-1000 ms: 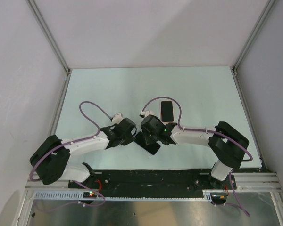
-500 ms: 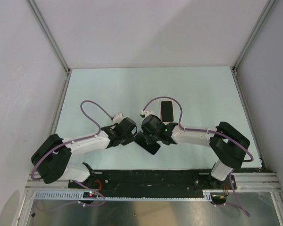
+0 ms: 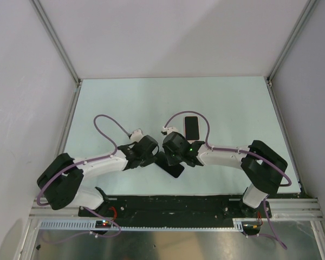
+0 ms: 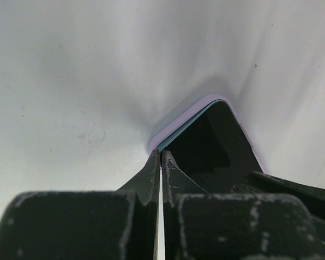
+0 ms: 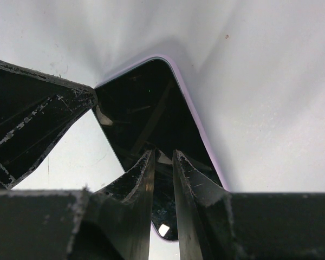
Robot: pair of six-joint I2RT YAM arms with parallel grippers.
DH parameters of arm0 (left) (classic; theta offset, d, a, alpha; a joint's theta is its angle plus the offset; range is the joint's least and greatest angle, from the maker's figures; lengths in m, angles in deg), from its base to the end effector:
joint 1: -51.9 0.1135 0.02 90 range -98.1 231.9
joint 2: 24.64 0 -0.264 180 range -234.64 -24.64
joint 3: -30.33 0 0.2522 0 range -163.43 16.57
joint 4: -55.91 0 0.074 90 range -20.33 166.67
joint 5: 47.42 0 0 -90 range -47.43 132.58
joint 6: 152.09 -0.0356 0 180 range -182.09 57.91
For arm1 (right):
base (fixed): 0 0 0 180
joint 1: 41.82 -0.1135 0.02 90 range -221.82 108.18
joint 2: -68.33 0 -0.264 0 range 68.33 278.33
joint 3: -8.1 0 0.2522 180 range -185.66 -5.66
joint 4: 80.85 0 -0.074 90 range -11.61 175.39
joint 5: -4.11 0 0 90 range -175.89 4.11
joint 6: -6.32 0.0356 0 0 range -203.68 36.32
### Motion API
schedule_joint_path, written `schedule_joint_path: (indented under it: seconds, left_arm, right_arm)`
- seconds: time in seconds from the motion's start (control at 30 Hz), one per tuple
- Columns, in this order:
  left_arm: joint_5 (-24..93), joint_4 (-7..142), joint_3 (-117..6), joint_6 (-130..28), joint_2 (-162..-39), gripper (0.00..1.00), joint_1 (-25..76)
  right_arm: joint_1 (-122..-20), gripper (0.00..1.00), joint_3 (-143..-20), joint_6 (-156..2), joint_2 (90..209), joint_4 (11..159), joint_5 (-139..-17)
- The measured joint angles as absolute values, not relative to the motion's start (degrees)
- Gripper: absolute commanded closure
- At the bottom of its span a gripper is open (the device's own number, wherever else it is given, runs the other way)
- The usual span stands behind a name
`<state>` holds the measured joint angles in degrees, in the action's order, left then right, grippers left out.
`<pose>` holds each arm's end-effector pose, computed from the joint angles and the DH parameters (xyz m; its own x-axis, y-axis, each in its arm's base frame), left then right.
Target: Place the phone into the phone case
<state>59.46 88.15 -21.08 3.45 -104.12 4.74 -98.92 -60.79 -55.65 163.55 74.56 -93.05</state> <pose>0.1761 -0.1747 0.1605 -0.7943 -0.4245 -0.4347 -0.2876 0.8929 -0.3464 0.1878 0.2822 0.1797 -0.7436 -0.2910 -0.6019 -0.4995 0.8402 0.2108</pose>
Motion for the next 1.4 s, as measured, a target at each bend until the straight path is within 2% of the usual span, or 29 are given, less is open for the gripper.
schedule_joint_path:
  seconds: [0.3, 0.53, 0.8, 1.1, 1.27, 1.4]
  left_arm:
    - [61.16, 87.78, -21.38, 3.75, -105.48, 1.00, 4.07]
    - [64.46, 79.30, -21.93, 4.96, -109.65, 1.00, 3.96]
    - [65.16, 77.66, -21.23, 5.37, -109.19, 1.00, 3.74]
    - [63.04, 80.98, -19.76, 3.56, -105.19, 1.00, 4.46]
    - [61.34, 82.55, -19.79, 1.46, -104.23, 1.00, 5.23]
    - [59.31, 83.73, -20.55, -0.64, -104.21, 1.00, 6.45]
  right_arm:
    - [-98.92, 0.75, -60.66, -55.45, 163.55, 74.60, -93.05]
    - [-98.97, 0.75, -60.36, -55.19, 163.55, 74.60, -93.05]
    - [-99.01, 0.75, -59.88, -55.15, 163.29, 74.62, -92.94]
    - [-99.03, 0.69, -59.88, -54.23, 161.78, 73.86, -93.34]
    - [-99.51, 0.68, -58.24, -49.86, 155.86, 69.51, -97.80]
    - [-99.73, 0.72, -51.90, -44.24, 146.66, 66.86, -100.64]
